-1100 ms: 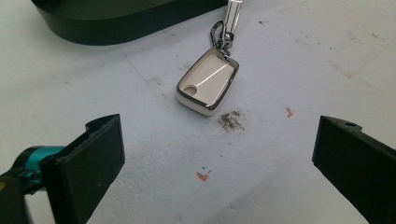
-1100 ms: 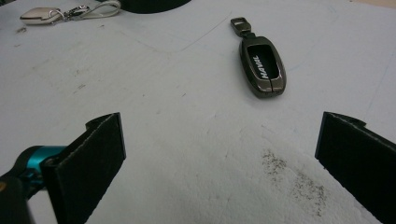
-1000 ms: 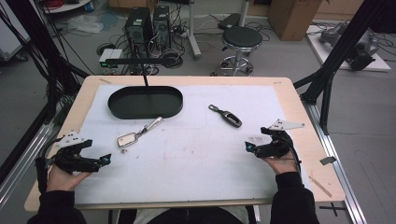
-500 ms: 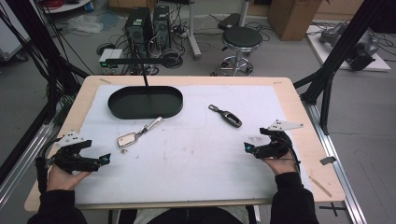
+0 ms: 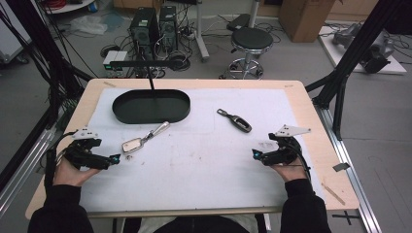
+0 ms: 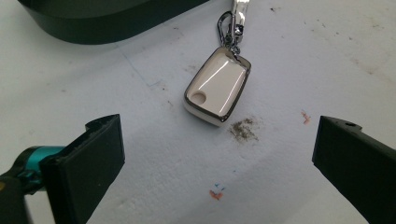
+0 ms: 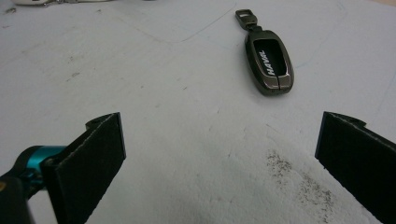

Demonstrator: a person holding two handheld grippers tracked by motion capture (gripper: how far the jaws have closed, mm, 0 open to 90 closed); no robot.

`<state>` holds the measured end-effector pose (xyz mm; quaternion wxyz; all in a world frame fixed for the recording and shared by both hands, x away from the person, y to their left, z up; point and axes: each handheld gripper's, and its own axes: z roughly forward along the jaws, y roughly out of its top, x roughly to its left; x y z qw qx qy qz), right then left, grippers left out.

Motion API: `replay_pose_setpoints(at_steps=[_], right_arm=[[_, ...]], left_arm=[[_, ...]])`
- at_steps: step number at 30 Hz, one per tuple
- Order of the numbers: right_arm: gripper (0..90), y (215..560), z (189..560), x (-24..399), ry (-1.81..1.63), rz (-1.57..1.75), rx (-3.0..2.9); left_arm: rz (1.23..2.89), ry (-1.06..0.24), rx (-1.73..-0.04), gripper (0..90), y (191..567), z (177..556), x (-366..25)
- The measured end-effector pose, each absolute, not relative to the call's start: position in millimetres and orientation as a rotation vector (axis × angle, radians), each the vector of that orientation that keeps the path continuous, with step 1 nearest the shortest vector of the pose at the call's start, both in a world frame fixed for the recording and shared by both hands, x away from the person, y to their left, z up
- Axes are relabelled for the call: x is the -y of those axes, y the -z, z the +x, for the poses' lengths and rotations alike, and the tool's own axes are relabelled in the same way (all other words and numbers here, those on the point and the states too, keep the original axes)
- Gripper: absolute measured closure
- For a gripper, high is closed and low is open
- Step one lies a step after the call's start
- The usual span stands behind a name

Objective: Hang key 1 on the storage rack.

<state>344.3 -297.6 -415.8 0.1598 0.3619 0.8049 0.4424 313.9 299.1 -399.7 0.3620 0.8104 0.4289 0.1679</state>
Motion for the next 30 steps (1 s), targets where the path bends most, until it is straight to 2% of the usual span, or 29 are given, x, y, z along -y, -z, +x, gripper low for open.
replay_pose_setpoints(at_steps=[14, 30], right_arm=[[0.8, 415.3, 344.7, 298.4, -1.282, 1.038, -2.29], [0.8, 414.4, 344.8, 300.2, -1.293, 1.035, -2.272]], left_arm=[[2.239, -0.421, -0.983, 2.8, 370.3, 346.6, -254.6], [2.394, -0.378, -0.936, 3.3, 376.8, 375.8, -217.7]])
